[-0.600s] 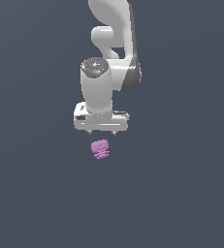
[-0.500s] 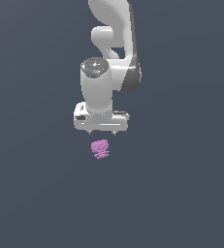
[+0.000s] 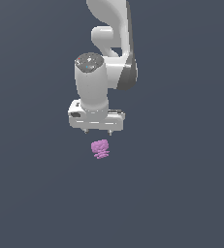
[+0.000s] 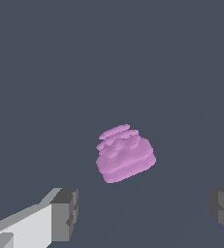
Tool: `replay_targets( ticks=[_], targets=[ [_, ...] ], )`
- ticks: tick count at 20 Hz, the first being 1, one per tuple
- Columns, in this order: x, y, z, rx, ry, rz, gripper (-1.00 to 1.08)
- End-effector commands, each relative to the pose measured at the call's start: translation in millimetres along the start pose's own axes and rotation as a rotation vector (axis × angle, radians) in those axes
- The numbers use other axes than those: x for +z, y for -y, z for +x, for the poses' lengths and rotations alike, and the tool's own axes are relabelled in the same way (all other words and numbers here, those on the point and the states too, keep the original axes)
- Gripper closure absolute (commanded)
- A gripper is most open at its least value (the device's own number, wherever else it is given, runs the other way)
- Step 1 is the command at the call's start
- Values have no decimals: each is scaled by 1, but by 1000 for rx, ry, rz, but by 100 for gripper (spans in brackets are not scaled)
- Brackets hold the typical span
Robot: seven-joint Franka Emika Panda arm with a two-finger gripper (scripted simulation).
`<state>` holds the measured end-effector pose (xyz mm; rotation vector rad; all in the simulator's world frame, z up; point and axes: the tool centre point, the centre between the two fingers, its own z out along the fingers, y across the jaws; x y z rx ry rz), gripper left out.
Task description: Pick up the object and move it to a goal position.
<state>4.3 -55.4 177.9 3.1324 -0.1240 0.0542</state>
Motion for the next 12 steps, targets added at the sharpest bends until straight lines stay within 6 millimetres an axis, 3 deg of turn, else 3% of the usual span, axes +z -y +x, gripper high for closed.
replay_targets(
  ticks=[1, 12],
  targets=[
    [-1, -2, 0, 2, -3, -2, -92],
    [4, 0, 1, 76, 1, 1, -92]
  ],
)
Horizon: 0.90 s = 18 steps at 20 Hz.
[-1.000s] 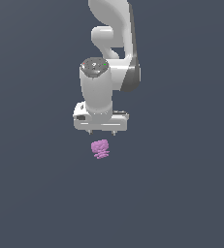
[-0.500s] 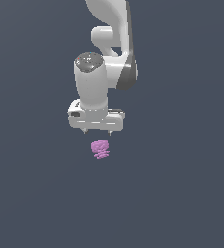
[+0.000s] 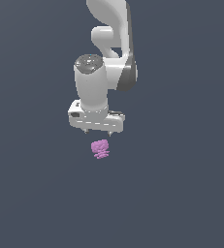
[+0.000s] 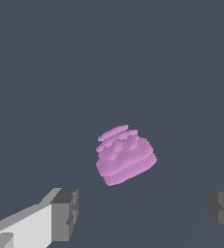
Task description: Pick up the object and move it to a goal position.
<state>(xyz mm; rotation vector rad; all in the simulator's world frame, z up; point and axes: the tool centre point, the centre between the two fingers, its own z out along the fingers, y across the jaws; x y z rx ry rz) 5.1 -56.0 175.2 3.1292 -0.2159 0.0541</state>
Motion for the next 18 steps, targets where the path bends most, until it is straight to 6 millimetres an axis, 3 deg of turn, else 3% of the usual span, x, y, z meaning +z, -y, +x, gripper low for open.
replay_targets(
  ticks=[1, 18],
  targets=[
    [2, 0, 0, 32, 2, 1, -92],
    [27, 3, 4, 443, 19, 3, -92]
  ],
)
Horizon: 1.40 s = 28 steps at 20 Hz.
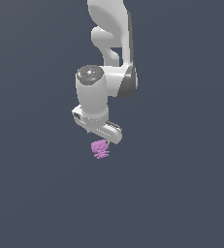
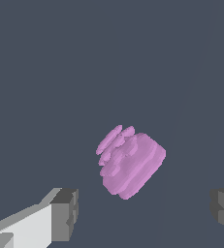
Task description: Pick up the object and move it to a goal position.
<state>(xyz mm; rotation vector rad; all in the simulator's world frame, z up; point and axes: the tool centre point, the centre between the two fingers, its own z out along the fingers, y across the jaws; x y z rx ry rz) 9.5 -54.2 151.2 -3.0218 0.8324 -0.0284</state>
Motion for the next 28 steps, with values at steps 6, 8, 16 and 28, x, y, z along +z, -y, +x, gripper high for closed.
replay_targets(
  ticks=[6, 8, 16, 28],
  targets=[
    [12, 1, 1, 209, 6, -3, -92],
    [15, 2, 2, 264, 8, -4, -92],
    [28, 3, 3, 482, 11, -9, -92],
    [39, 4, 4, 683, 11, -16, -92]
  ],
)
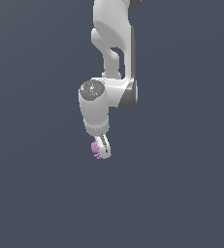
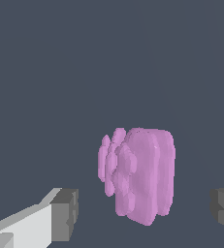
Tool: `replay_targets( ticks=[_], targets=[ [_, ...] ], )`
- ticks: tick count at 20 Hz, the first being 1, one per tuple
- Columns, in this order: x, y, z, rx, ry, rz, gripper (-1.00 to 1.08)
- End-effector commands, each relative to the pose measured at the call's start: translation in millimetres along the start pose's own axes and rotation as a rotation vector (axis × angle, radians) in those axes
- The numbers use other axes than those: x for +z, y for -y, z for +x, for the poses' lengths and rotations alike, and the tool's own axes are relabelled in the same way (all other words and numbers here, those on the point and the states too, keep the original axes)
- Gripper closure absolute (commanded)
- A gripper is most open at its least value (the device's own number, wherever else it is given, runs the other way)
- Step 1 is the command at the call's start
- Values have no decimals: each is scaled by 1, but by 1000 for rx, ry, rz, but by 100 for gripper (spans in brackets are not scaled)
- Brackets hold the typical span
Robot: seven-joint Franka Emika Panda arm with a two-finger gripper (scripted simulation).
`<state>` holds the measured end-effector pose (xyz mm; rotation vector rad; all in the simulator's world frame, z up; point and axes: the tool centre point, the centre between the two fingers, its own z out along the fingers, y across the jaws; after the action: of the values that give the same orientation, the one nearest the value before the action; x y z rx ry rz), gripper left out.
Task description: Pick up the object and move it to a goal position.
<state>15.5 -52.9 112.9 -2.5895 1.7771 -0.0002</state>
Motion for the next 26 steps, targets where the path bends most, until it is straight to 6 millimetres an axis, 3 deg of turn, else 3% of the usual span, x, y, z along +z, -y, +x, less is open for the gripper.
replay_targets(
  ticks=[1, 10, 19, 24, 25, 26],
  targets=[
    [1, 0, 0, 25, 0, 0, -92],
    [6, 0, 0, 38, 0, -1, -92],
    [46, -1, 0, 43, -1, -1, -92],
    [52, 0, 0, 43, -1, -1, -92],
    [52, 0, 0, 43, -1, -1, 108],
    [52, 0, 0, 43, -1, -1, 108]
  ],
)
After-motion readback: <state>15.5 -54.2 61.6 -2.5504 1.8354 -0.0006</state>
